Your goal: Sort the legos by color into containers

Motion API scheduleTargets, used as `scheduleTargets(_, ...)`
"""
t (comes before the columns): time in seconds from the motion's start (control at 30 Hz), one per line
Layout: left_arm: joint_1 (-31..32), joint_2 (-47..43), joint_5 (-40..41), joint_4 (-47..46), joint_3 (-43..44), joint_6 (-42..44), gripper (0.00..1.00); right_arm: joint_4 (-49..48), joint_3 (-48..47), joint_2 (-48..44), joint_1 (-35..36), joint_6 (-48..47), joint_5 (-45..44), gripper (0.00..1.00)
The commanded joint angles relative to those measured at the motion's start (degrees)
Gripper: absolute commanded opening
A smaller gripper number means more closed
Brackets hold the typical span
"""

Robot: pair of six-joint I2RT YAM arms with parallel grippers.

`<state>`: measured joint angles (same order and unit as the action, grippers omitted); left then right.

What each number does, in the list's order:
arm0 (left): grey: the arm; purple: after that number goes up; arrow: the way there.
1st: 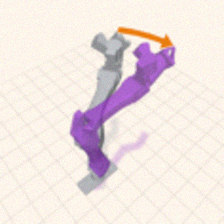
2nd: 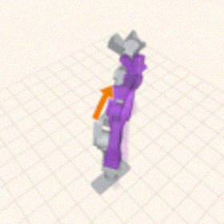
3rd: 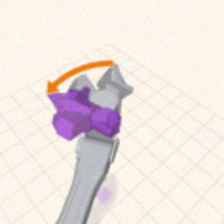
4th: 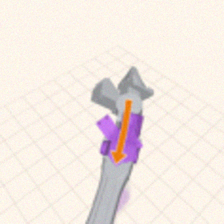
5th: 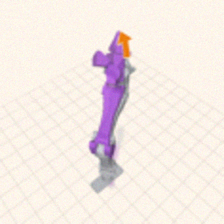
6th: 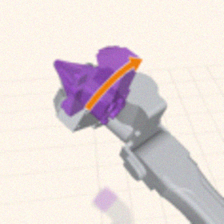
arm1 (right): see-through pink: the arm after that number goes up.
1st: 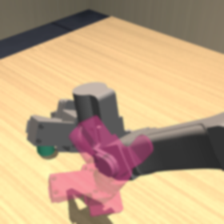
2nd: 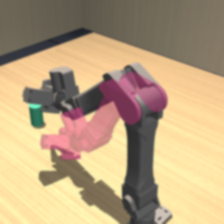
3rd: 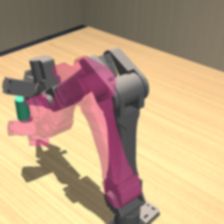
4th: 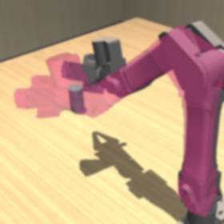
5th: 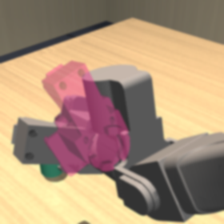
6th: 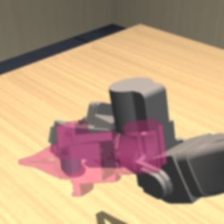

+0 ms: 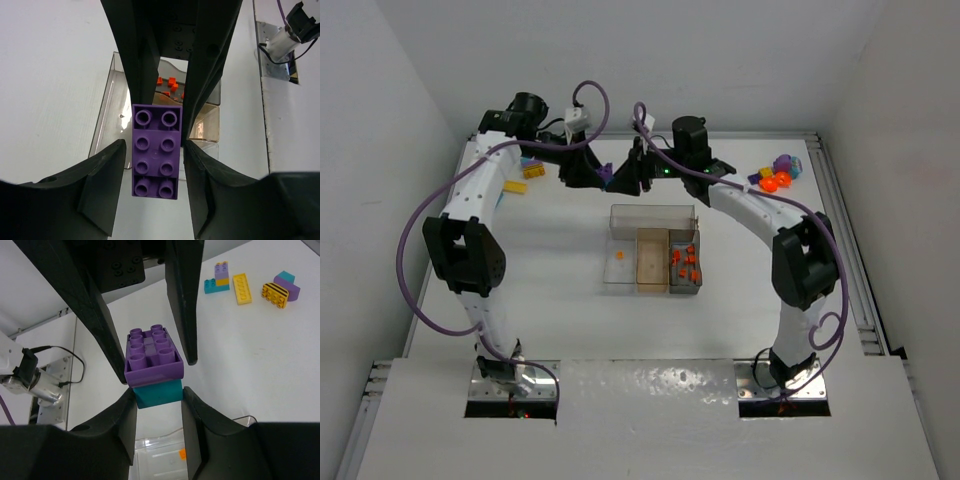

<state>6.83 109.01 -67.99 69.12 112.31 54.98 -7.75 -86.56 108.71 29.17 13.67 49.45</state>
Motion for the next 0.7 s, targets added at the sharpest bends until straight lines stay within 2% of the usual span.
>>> scheduleTargets(0.0,0.8,-1.3,-3.5,-1.8,-0.1,0.3,0.47,-2.3,0.3,-3.5,0.7,-2.2,0.2,0.0)
scheduleTargets(0.13,0.7,-1.3,-3.8,-2.4,0.0,-0.7,0.52,-1.9,0.3,-3.5,0.7,-2.4,0.0,0.0)
scheduleTargets(0.2,0.8,-1.2,-3.6,-3.2,0.0,-1.8,0.48,-1.5,0.4,-3.6,0.6,-2.5,-0.1,0.0)
scheduleTargets(0.23,0.7,-1.2,-3.6,-3.8,0.1,-2.4,0.42,-1.2,0.4,-3.6,0.7,-2.9,-0.2,0.0)
scheduleTargets(0.3,0.7,-1.2,-4.0,-4.4,0.4,-3.6,0.41,-0.2,0.4,-3.7,0.7,-3.5,-0.3,0.0)
scheduleTargets(0.4,0.7,-1.2,-5.1,-5.8,0.9,-5.8,0.46,1.5,0.3,-3.7,0.6,-4.6,-0.8,0.0)
scheduleTargets(0.5,0.7,-1.1,-4.7,-6.3,0.9,-6.4,0.46,1.9,0.6,-3.9,0.7,-5.3,-1.3,0.0)
scheduleTargets(0.6,0.9,-1.0,-3.5,-6.3,0.5,-6.6,0.37,1.3,0.8,-4.2,0.7,-5.0,-1.4,0.0)
scheduleTargets(0.67,1.3,-1.0,-2.0,-7.0,0.8,-7.5,0.26,1.2,1.0,-4.4,0.6,-4.9,-1.7,0.0)
